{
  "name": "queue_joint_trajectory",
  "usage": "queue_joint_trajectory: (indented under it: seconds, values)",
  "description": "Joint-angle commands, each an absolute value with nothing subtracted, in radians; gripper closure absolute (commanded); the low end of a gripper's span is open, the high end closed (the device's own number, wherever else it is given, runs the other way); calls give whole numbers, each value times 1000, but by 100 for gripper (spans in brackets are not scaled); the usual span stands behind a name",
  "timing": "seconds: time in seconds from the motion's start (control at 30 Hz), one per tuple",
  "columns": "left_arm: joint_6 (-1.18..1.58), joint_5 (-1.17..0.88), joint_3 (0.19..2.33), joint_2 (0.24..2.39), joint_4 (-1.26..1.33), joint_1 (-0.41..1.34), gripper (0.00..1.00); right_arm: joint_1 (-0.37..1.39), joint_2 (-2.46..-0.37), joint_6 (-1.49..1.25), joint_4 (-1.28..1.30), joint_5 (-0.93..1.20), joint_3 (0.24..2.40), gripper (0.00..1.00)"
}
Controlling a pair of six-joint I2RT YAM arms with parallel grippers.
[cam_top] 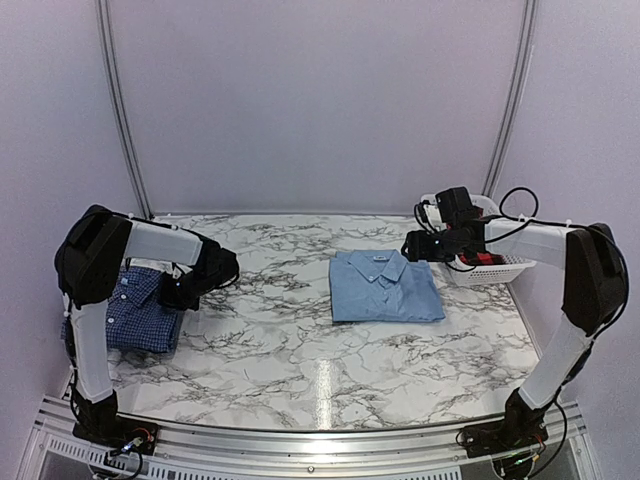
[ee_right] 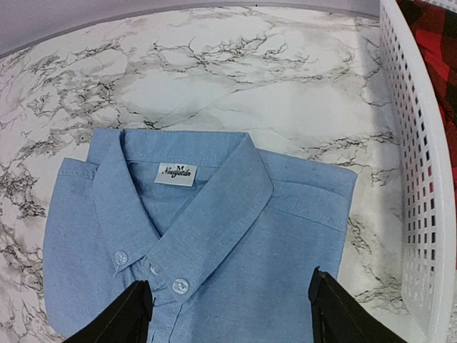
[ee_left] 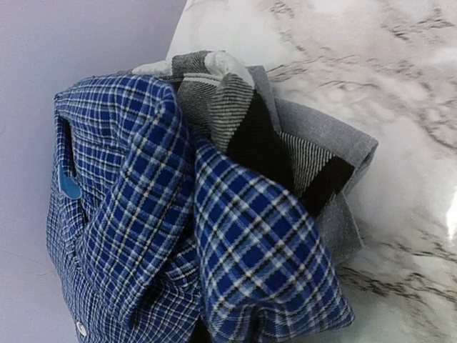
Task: Fold and stack the long sleeve shirts
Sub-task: Move the square-folded shirt to the center of the board.
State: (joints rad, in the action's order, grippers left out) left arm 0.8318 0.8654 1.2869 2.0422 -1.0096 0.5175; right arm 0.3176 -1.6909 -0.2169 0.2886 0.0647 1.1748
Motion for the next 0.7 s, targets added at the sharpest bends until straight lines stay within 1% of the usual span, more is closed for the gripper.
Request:
queue_joint_trajectory:
  seconds: [0.0, 0.37, 0.67]
  values:
    - [815, 723, 1386, 2009, -967, 569, 100, 330, -1654, -227, 266, 76, 1178, 29]
    - [845, 536, 1674, 2172, -969, 703, 100, 337, -1626, -229, 264, 89, 1160, 29]
    - [882, 413, 1918, 2312, -966, 755, 100, 362, -1614, -236, 272, 92, 1144, 29]
